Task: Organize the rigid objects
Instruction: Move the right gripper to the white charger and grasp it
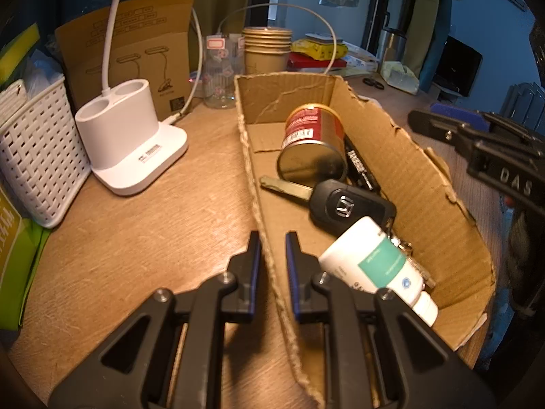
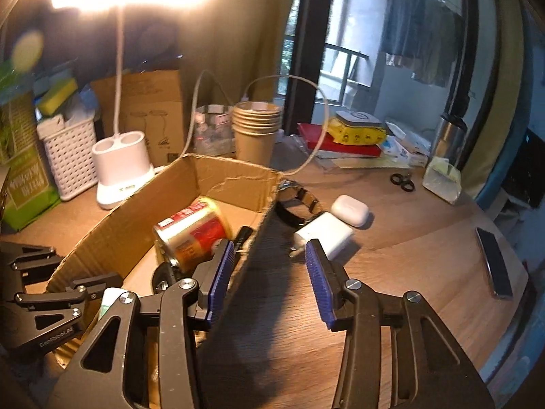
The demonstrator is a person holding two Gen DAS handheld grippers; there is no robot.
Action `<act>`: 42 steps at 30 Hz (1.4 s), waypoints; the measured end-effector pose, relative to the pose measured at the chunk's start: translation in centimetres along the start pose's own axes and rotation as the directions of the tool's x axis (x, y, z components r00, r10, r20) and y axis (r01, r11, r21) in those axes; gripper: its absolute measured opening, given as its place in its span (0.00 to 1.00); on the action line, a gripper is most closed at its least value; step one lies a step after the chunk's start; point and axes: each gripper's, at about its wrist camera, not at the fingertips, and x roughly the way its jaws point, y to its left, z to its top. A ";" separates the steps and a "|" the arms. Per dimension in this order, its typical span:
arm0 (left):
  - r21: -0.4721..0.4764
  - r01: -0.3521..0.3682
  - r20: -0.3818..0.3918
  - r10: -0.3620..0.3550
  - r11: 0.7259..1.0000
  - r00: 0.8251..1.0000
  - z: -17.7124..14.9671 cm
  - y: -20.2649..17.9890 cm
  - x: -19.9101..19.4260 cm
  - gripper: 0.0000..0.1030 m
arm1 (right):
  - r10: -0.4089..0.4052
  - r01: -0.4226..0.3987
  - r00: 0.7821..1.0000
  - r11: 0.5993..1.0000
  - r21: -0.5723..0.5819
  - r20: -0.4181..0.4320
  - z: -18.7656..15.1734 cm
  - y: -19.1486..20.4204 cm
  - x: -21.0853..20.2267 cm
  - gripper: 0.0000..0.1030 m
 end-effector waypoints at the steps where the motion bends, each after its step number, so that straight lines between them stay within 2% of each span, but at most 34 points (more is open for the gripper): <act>1: 0.000 0.000 0.000 0.000 1.000 1.000 0.0 0.0 0.0 0.15 | -0.004 0.004 1.000 1.000 0.012 0.003 0.0 -0.4 0.0 0.45; 10: 0.000 0.000 0.000 0.000 1.000 1.000 0.0 0.0 0.0 0.15 | -0.033 0.034 0.999 0.996 0.077 -0.009 -0.1 -3.7 0.8 0.45; 19: 0.000 0.000 0.000 0.000 1.000 1.000 0.0 0.0 0.0 0.15 | -0.018 0.023 0.999 0.992 0.121 -0.041 -0.1 -5.2 3.0 0.47; 21: 0.000 0.000 0.000 0.000 1.000 1.000 0.0 0.0 0.0 0.15 | -0.006 0.012 0.999 0.992 0.129 -0.046 -0.1 -5.4 3.6 0.53; 27: 0.000 0.000 0.000 0.000 1.000 1.000 0.0 0.0 0.0 0.15 | 0.032 -0.022 0.998 0.987 0.159 -0.060 0.3 -6.1 5.6 0.59; 42: 0.000 0.000 0.000 0.000 1.000 1.000 0.0 0.0 0.0 0.15 | 0.060 -0.038 0.990 0.984 0.171 -0.124 0.8 -6.5 9.3 0.64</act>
